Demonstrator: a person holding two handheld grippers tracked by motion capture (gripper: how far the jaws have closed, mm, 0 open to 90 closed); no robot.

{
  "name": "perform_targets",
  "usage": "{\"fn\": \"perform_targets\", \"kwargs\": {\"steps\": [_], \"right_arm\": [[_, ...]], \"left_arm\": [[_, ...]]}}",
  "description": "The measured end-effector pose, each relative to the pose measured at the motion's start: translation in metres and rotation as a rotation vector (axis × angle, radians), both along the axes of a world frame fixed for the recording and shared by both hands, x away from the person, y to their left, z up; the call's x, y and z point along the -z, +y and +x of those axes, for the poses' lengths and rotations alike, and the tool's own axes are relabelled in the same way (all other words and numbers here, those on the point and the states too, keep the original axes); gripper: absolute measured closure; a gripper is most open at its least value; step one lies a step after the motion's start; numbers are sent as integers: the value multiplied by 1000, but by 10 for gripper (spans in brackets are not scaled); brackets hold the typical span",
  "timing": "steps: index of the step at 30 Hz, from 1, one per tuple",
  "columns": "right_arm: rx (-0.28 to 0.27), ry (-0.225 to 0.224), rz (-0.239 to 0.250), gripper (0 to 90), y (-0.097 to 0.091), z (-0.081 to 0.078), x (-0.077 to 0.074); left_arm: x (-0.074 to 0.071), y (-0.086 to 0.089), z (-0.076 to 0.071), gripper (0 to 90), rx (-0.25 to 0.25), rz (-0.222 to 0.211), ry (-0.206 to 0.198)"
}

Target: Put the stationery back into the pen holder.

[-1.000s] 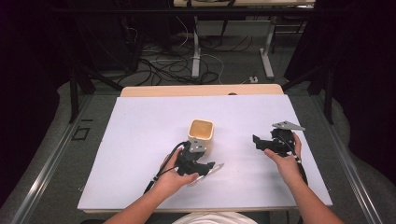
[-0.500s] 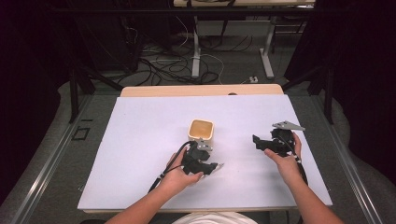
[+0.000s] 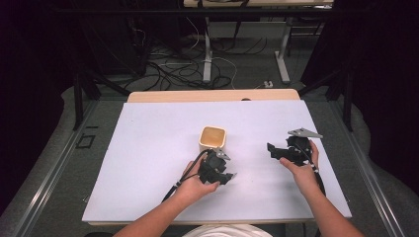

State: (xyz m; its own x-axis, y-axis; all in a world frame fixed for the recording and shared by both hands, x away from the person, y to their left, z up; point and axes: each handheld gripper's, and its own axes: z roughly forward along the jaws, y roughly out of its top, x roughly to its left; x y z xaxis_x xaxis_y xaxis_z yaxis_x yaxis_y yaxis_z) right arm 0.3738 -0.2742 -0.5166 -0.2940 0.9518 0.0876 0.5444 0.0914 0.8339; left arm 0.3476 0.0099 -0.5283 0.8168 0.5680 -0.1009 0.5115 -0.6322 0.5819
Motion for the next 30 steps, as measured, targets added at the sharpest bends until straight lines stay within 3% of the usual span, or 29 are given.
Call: {"fn": "perform_targets", "kwargs": {"steps": [22,30], "right_arm": [[-1,2,-1,100,0,0,0],[-1,0,-2,100,0,0,0]], "left_arm": [[11,-12,2,682,15,73,39],[11,-12,2,719,7,75,45]]}}
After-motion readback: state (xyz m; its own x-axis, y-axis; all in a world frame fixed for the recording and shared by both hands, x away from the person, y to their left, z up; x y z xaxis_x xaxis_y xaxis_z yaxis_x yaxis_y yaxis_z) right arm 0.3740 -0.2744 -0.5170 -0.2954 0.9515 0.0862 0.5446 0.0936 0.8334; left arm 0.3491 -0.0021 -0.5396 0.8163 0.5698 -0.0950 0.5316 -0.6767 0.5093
